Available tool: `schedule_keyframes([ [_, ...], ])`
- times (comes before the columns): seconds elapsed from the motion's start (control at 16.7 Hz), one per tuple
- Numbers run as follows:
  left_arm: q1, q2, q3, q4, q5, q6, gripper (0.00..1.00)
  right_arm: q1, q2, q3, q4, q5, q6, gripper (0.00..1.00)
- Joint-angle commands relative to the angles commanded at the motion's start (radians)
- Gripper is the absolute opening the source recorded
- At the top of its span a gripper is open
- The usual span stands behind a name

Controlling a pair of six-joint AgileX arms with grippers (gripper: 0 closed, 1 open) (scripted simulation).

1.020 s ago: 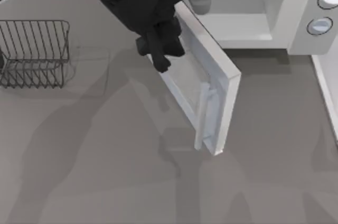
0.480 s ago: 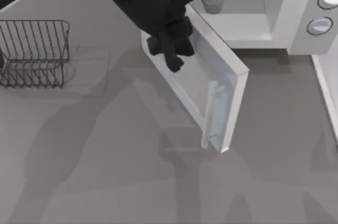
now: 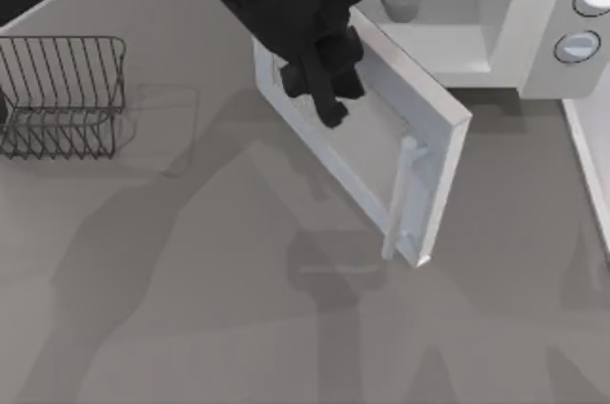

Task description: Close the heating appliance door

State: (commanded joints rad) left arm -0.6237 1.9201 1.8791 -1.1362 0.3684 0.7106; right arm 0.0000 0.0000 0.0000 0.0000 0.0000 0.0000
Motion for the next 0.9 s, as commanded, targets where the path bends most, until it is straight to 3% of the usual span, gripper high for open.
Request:
schedule_keyframes([
  [0.9,-0.044,0.082,0.04,-0.061,-0.008,-0.064,0.0,0.0,0.0,0.0,0.0,0.0,0.0,1.0],
])
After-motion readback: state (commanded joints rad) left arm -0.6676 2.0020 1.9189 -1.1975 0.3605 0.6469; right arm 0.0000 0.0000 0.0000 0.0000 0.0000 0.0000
